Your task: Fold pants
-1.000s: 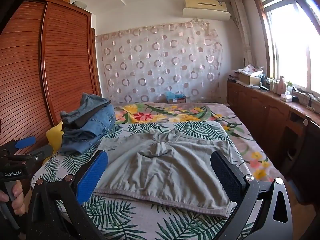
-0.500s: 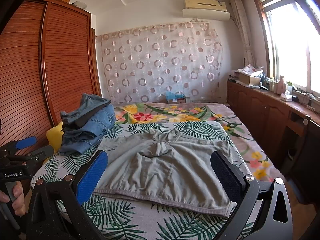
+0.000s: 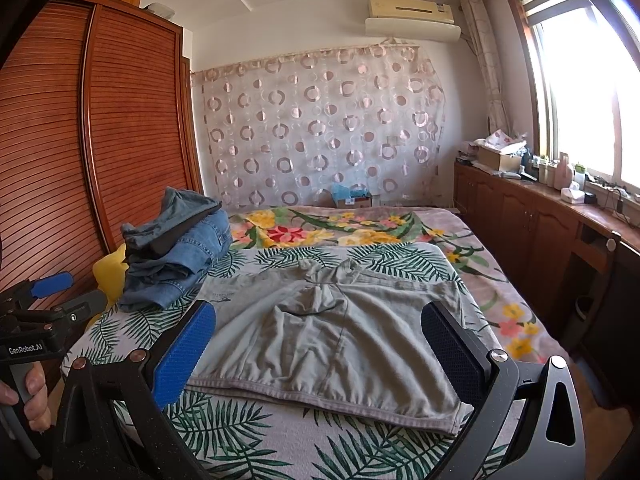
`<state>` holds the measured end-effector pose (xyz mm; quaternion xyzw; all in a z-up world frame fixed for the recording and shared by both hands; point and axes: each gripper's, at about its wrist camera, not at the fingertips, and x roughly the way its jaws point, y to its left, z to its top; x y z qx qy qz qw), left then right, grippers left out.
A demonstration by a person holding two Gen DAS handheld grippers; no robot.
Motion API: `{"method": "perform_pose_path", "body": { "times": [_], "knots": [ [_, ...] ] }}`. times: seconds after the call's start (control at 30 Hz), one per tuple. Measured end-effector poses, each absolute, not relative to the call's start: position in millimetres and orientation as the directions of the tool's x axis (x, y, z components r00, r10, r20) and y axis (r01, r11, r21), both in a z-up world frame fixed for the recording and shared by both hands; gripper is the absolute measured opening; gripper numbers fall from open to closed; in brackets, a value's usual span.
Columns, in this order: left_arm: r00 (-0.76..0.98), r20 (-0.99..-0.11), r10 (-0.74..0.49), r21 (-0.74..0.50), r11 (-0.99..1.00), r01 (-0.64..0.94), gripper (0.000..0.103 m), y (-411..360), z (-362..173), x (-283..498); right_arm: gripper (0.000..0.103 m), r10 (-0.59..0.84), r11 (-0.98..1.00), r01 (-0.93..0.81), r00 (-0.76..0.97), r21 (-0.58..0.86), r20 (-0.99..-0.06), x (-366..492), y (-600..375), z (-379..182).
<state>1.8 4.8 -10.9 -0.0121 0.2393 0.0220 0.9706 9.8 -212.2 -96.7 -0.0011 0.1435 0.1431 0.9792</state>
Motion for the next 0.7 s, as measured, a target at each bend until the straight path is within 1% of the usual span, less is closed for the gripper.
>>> {"method": "perform_pose_path", "body": {
  "times": [0.7],
  "knots": [
    [0.886, -0.462, 0.037, -0.011, 0.999, -0.048, 0.103, 1.0, -9.6, 2.4, 0.103, 0.28, 0.959, -0.281, 0.919, 0.037, -0.279, 9.6, -212.5, -95.6]
  ]
}}
